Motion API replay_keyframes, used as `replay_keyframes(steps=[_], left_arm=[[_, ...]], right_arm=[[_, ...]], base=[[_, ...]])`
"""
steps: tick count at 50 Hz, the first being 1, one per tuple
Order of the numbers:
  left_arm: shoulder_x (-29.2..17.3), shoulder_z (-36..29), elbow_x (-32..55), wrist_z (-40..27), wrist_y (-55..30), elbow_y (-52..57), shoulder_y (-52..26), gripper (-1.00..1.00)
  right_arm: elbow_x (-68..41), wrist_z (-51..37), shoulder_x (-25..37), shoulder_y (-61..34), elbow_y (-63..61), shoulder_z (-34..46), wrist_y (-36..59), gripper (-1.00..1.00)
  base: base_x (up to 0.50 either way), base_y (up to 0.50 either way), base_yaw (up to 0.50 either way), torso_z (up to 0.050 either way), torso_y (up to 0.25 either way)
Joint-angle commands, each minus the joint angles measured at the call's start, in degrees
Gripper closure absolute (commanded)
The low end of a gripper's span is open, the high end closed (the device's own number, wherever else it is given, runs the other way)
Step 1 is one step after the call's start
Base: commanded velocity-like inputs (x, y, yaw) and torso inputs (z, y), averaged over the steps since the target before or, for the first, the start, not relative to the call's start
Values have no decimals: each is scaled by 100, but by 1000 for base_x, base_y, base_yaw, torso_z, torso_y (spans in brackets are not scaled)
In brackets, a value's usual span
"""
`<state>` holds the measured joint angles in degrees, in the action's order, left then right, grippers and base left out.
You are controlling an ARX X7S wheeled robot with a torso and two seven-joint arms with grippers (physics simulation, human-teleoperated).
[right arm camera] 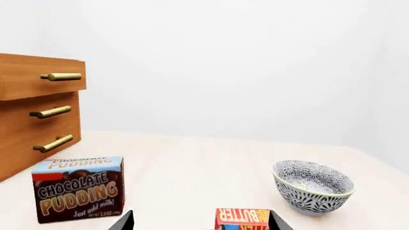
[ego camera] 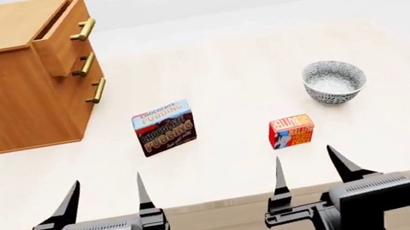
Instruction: Put the butter at the back in the top drawer of the cabinet and close it.
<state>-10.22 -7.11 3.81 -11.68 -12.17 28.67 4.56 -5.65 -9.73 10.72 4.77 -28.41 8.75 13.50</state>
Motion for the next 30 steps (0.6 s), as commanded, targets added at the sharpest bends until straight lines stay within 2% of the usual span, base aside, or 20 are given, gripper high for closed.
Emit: replay_keyframes(steps=[1, 12, 22, 30], left_arm=[[-81, -34, 0, -73, -159, 319, 47, -100], [-108, -37, 62, -108, -65, 192, 73, -100], [-132, -67, 112, -116, 46, 43, 83, -100], [-153, -86, 149, -134, 91, 5, 107, -100]], right_arm=[[10, -81, 101, 102, -352, 69, 95, -100], [-32, -160, 159, 111, -273, 137, -10, -100], [-228, -165, 183, 76, -149, 135, -52, -100], [-266, -211, 220, 74, -117, 168, -109, -100]], base=[[0, 500, 0, 0, 0], [0, 500, 0, 0, 0], [0, 0, 0, 0, 0], [500, 0, 0, 0, 0]])
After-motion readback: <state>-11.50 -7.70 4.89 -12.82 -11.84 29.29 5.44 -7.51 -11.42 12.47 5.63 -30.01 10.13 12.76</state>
